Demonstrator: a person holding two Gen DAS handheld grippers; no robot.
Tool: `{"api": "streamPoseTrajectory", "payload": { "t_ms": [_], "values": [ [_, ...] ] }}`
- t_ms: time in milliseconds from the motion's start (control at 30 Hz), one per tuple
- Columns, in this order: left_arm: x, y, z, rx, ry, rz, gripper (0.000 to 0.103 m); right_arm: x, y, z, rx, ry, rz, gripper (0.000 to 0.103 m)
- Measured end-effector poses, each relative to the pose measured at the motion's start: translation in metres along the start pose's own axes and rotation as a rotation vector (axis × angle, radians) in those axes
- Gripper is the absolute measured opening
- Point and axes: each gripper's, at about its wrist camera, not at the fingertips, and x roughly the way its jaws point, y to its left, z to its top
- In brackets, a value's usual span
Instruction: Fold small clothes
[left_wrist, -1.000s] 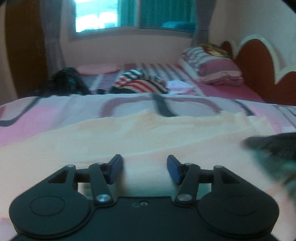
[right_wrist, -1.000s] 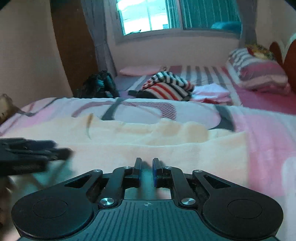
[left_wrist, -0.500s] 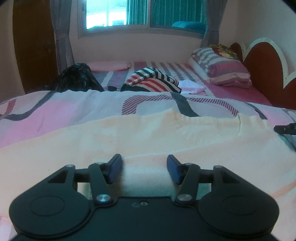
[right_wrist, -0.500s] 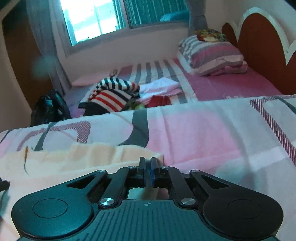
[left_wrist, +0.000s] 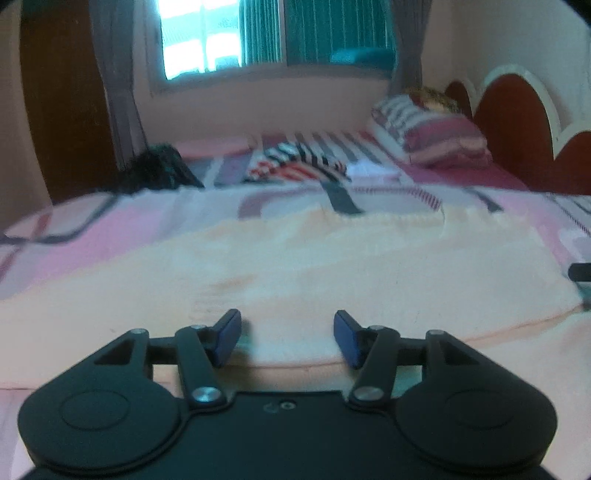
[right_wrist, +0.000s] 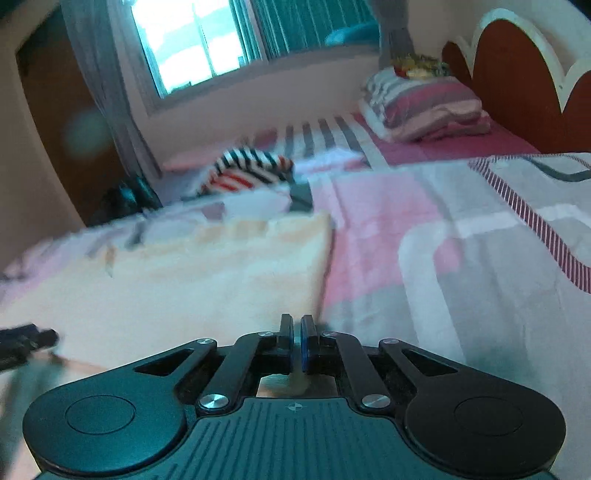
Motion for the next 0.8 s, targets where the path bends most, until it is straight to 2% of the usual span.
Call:
{"api": "streamPoseTrajectory", "payload": {
  "t_ms": [33, 100, 133, 200, 333, 400, 500, 567, 667, 800],
  "values": [
    [0.002, 0.001, -0.001, -0.013, 0.012, -0.01, 0.055, -0.004, 0.003, -0.002, -0.009, -0.004, -0.007, 0.004],
    [0.015, 0.002, -0.007, -0.039, 0.066, -0.026, 0.057, 0.002, 0.004, -0.012, -0.014, 0.043, -0.021, 0.004],
    [0.014, 0.002, -0.011, -0.039, 0.044, -0.028, 0.057, 0.002, 0.006, -0.015, -0.027, 0.028, -0.029, 0.004],
    [0.011, 0.001, -0.008, -0.042, 0.053, -0.019, 0.057, 0.0, 0.008, -0.012, -0.028, 0.037, -0.043, 0.004],
    [0.006, 0.0, -0.014, -0.022, 0.051, -0.012, 0.058, -0.017, 0.015, -0.008, -0.049, -0.029, -0.032, 0.004],
    [0.006, 0.002, -0.015, -0.029, 0.046, -0.018, 0.058, -0.003, 0.015, -0.015, -0.058, 0.067, -0.044, 0.004],
    [0.0, 0.006, -0.013, -0.048, 0.046, -0.02, 0.058, -0.005, 0.019, -0.017, -0.063, 0.031, -0.057, 0.004],
    [-0.011, 0.011, -0.016, -0.043, 0.016, -0.007, 0.058, -0.017, 0.022, -0.018, -0.051, -0.033, -0.048, 0.004],
    [-0.025, 0.034, -0.027, -0.073, 0.01, 0.028, 0.058, -0.023, 0.027, -0.021, -0.044, -0.06, -0.019, 0.004],
    [-0.046, 0.09, -0.044, -0.158, 0.003, 0.128, 0.058, -0.015, 0.039, -0.022, -0.041, -0.049, 0.018, 0.004]
  ]
}}
